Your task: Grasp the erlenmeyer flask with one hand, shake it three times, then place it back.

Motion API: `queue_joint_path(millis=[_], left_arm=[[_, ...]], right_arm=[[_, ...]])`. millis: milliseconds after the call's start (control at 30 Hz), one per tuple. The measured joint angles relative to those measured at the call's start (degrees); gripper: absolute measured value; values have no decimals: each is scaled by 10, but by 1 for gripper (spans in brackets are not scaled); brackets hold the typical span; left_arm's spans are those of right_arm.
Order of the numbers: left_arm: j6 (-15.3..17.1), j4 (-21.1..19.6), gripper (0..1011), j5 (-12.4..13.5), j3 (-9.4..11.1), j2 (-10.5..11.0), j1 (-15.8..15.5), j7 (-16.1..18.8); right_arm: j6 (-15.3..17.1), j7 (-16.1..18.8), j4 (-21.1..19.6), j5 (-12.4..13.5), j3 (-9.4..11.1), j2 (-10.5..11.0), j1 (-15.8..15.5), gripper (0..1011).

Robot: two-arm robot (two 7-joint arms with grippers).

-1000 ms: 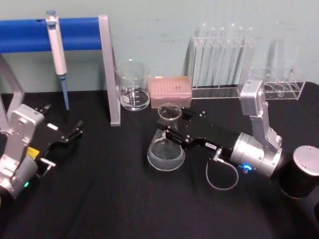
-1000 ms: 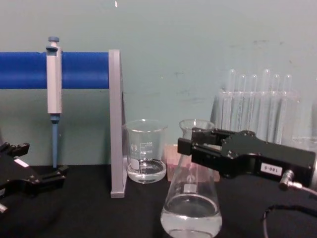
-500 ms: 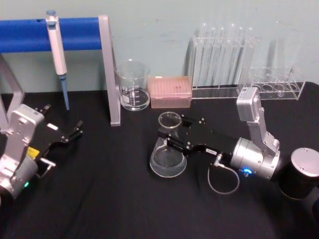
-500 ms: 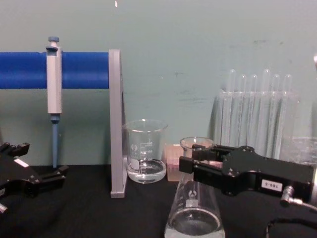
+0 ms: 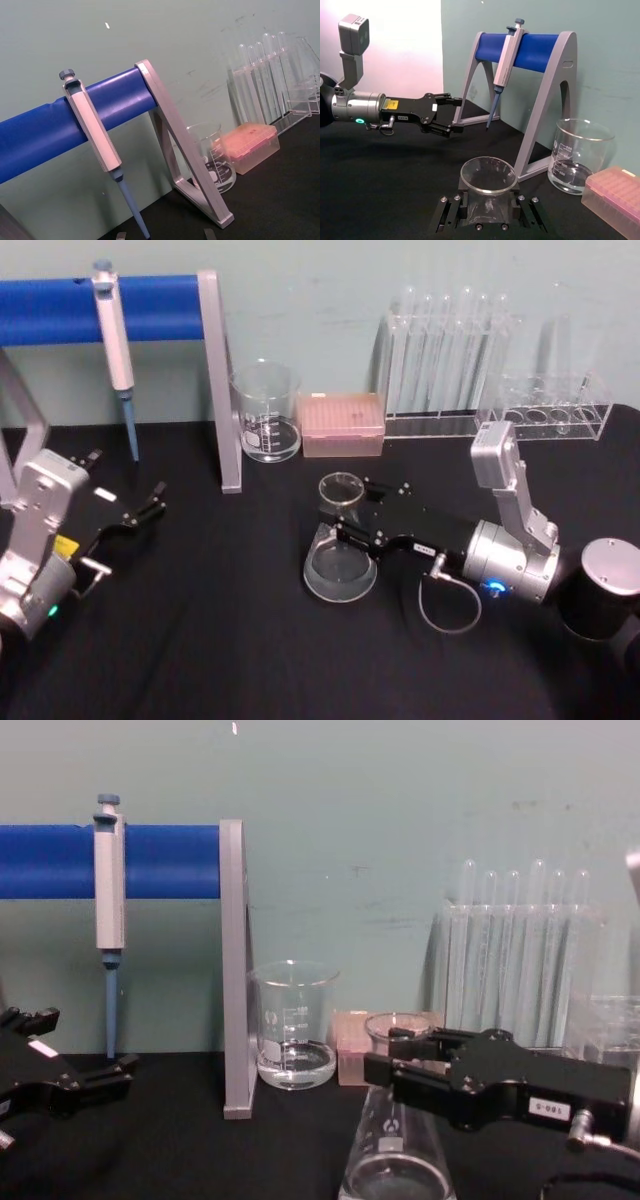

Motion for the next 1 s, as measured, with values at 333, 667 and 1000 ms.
queue_joint_path(millis=[333,667,1000], left_arm=[[0,0,1001,0,0,0,0,0],[0,0,1001,0,0,0,0,0],[0,0,1001,0,0,0,0,0]], right_arm=[[-2,6,9,1,-2,-1,2,449],[2,3,9,3,-1,1,-2,449],[7,-3,7,4,1,1,-5,449]])
